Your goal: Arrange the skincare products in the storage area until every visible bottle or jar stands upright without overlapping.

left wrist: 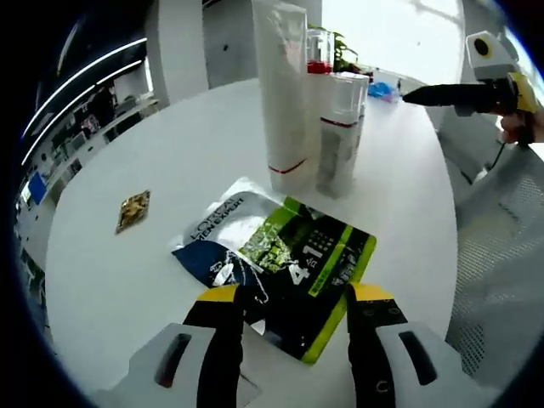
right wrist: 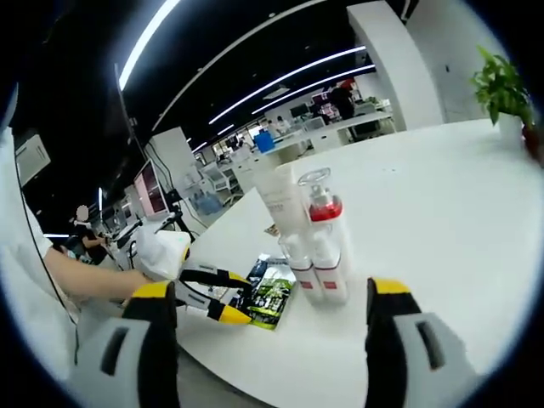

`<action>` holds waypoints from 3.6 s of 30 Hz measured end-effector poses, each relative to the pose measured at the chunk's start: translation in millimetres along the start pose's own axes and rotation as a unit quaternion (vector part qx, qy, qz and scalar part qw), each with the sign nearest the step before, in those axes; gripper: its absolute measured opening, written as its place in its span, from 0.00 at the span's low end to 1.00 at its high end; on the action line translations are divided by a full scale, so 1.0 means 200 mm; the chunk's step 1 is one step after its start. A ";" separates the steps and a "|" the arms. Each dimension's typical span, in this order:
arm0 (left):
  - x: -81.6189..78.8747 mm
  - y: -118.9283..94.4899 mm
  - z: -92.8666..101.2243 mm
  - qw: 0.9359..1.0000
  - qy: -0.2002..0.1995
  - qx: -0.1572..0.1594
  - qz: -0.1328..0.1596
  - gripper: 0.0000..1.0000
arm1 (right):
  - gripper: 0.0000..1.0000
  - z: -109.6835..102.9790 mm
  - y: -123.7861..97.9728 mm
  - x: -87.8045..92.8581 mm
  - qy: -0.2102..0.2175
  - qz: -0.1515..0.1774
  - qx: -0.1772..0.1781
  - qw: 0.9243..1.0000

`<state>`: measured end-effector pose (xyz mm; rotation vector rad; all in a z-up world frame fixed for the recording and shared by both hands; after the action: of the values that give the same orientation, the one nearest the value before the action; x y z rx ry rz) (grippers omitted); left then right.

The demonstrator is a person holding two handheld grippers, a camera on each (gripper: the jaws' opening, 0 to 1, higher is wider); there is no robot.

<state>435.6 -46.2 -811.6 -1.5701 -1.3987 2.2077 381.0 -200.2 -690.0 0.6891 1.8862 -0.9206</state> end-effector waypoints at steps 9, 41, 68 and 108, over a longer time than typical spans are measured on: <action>0.00 -0.01 0.02 1.000 0.005 0.005 -0.008 0.49 | 0.93 0.00 0.00 0.00 -0.006 -0.002 0.002 1.000; 0.08 -0.44 -0.07 0.996 -0.077 -0.027 0.037 0.74 | 0.95 -0.05 -0.03 -0.01 -0.026 0.001 0.007 1.000; 0.16 -0.70 -0.01 0.989 -0.128 -0.036 0.070 0.97 | 0.96 -0.09 -0.07 0.00 -0.026 0.004 0.011 1.000; 0.30 -0.51 -0.19 0.998 -0.057 -0.033 -0.016 0.74 | 0.92 -0.08 -0.05 0.03 -0.025 -0.007 0.016 1.000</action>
<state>396.3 68.2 -783.4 -1.4513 -1.5309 2.2883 363.2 -193.0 -687.4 0.6671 1.8382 -0.9694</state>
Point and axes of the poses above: the point that each gripper's makers call its tool centre point, and the gripper's own axes: y roughly forward along the fingers, z roughly to its right, x roughly out of its underside, the point moved 2 cm from there along -y, roughly backward along the fingers, and after that the axes turned 3 degrees about -y, right-handed, at the moved point
